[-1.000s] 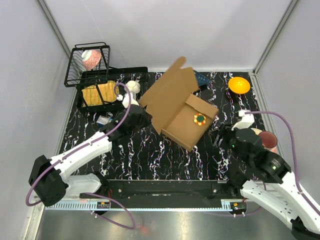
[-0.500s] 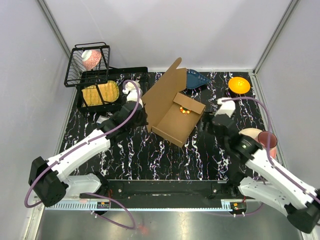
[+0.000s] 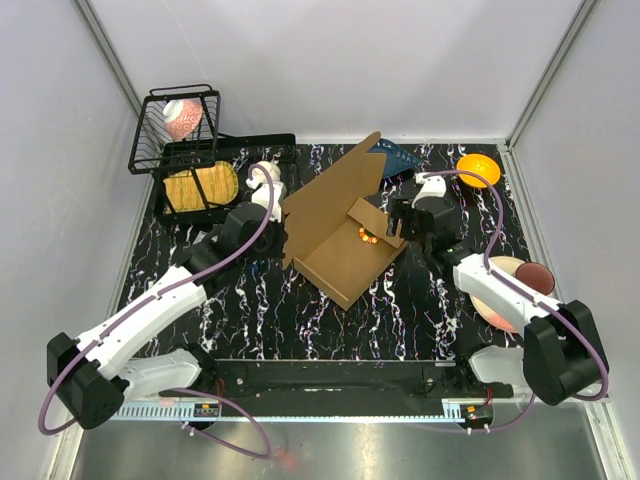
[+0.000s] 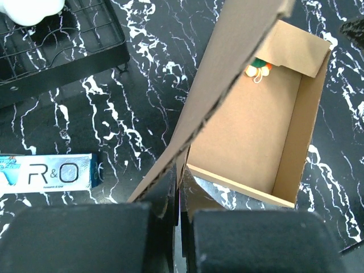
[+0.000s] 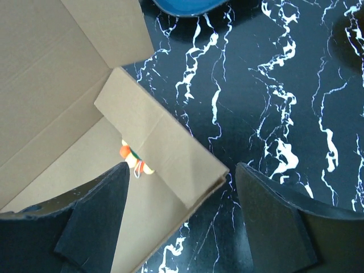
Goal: Fold the paper box
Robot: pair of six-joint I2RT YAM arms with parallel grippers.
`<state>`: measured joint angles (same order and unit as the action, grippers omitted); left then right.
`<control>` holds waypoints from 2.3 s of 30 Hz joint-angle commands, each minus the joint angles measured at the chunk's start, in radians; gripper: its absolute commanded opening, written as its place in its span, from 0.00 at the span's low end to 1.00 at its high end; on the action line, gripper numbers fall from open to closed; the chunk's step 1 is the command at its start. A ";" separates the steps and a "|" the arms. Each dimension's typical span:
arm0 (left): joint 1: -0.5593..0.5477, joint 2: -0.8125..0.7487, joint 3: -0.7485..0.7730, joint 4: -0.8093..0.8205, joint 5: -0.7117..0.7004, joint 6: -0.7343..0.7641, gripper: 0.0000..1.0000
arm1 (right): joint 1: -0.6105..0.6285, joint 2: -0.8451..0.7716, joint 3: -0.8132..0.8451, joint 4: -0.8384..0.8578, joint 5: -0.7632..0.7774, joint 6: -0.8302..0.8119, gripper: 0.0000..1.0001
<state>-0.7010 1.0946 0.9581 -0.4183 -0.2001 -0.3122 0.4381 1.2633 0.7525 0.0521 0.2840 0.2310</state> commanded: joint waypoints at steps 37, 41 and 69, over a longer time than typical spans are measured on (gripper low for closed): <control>0.024 -0.125 -0.107 -0.074 0.041 0.094 0.00 | -0.013 0.386 0.116 0.103 -0.267 -0.128 0.66; 0.026 -0.119 -0.108 -0.060 0.036 0.104 0.00 | -0.013 0.421 0.130 0.065 -0.264 -0.111 0.51; 0.034 -0.285 -0.517 0.368 0.032 -0.353 0.00 | 0.189 -0.185 0.114 -0.415 -0.083 -0.061 0.47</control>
<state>-0.6563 0.8124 0.5400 -0.0948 -0.2195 -0.5144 0.6022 1.1236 0.8181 -0.3222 0.2493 0.1707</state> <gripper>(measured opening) 0.009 0.385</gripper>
